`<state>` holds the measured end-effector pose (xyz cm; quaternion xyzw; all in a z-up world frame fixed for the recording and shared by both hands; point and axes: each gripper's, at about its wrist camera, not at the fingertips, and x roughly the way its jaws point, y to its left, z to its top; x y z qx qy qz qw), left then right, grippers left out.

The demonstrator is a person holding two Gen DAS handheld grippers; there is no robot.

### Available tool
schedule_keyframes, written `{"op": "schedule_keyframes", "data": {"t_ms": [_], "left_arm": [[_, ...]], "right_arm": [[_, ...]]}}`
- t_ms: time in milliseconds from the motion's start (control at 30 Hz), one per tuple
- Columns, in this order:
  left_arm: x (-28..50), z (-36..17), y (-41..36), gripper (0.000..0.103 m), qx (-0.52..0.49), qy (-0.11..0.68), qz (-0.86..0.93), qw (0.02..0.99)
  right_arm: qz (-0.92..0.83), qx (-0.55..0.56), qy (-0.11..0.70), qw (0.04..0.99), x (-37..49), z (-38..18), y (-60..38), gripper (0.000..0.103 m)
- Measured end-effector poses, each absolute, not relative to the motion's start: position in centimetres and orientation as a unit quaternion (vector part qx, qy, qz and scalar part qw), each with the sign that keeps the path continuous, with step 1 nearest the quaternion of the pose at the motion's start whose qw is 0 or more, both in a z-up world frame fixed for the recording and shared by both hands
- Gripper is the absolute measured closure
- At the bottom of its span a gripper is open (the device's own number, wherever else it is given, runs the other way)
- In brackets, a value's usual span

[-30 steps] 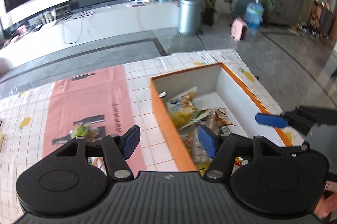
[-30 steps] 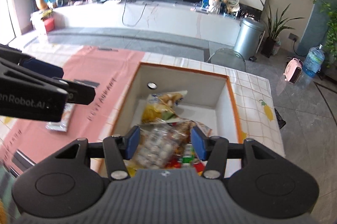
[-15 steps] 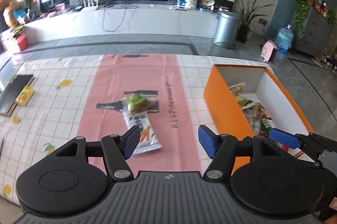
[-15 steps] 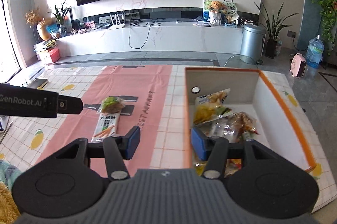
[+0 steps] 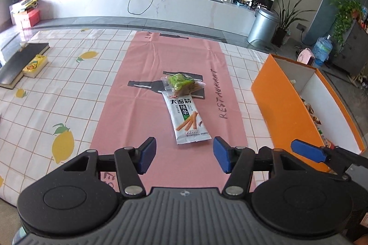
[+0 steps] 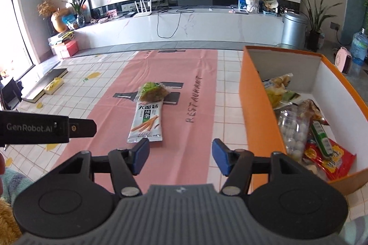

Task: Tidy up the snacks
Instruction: 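Lower both tools toward the green raisin bag and spicy-strip packet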

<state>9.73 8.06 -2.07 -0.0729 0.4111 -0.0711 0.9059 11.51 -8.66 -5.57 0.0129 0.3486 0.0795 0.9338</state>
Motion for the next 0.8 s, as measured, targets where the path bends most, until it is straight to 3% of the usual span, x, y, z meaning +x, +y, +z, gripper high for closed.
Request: {"op": "schedule_keyframes", "data": {"t_ms": [100, 600, 800], "left_arm": [[11.2, -2.2, 8.9, 0.044, -0.078, 0.415, -0.080, 0.903], [19.8, -5.4, 9.4, 0.042, -0.002, 0.428, -0.149, 0.892], [23.6, -7.4, 9.3, 0.039, 0.002, 0.440, -0.163, 0.883]], "right_arm": [[0.084, -0.002, 0.351, 0.932, 13.1, -6.0, -7.7, 0.043], [0.091, -0.028, 0.367, 0.925, 22.7, -10.1, -4.1, 0.040], [0.073, -0.033, 0.371, 0.925, 26.4, -11.7, -4.0, 0.054]]}}
